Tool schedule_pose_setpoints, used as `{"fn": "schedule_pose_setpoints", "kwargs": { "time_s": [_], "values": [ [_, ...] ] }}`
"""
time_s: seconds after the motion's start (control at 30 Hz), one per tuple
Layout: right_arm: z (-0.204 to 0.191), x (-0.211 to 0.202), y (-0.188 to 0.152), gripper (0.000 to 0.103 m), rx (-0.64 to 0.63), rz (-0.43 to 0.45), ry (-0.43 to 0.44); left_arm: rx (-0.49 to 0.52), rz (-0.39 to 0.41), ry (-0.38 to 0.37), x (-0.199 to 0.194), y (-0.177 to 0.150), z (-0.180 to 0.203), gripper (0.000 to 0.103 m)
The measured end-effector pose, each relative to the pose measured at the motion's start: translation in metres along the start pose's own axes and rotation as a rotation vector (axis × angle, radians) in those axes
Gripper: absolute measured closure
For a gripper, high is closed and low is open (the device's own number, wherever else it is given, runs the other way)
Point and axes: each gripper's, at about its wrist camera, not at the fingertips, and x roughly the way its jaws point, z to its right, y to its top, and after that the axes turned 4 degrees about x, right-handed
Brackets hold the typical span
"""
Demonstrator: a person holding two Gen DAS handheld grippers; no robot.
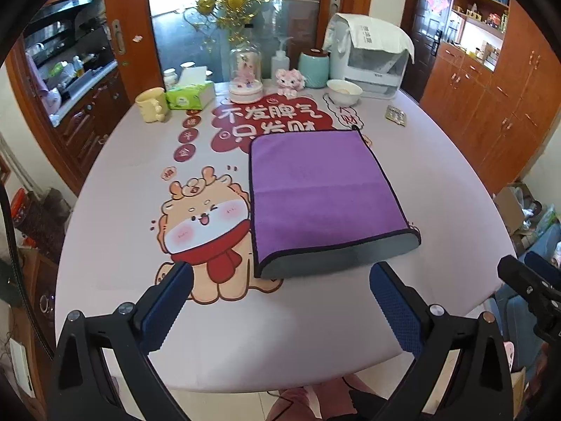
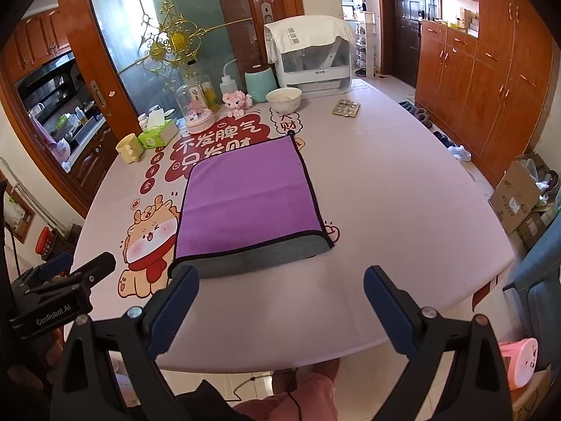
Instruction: Fold towel
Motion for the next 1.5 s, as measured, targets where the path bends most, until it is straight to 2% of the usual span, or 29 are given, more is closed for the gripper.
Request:
{"fn": "schedule_pose_setpoints", "kwargs": {
  "time_s": [0.37,0.6,0.73,0.93,1.13,1.5],
  "values": [
    [0.015,0.038,0.013,0.011,-0.135,0.046,-0.012,0.027,-0.032,-0.013,0.034,0.013,0.0,0.003],
    [0.023,0.067,0.019,0.012,-0.248,0.068,0.055,0.016,-0.057,-0.036,0.065,0.023,-0.006,0.003],
    [0.027,0.085,0.021,0.013,-0.329,0.069,0.092,0.028,-0.058,-0.025,0.085,0.024,-0.005,0.003],
    [0.037,0.124,0.02,0.013,-0.397,0.009,0.127,0.059,-0.085,-0.04,0.118,0.022,-0.002,0.003],
    [0.048,0.159,0.021,0.019,-0.416,-0.072,0.174,0.122,-0.097,-0.075,0.145,0.019,-0.004,0.003],
    [0.058,0.205,0.016,0.037,-0.488,-0.196,0.235,0.179,-0.154,-0.147,0.181,0.012,-0.013,0.006]
  ]
}}
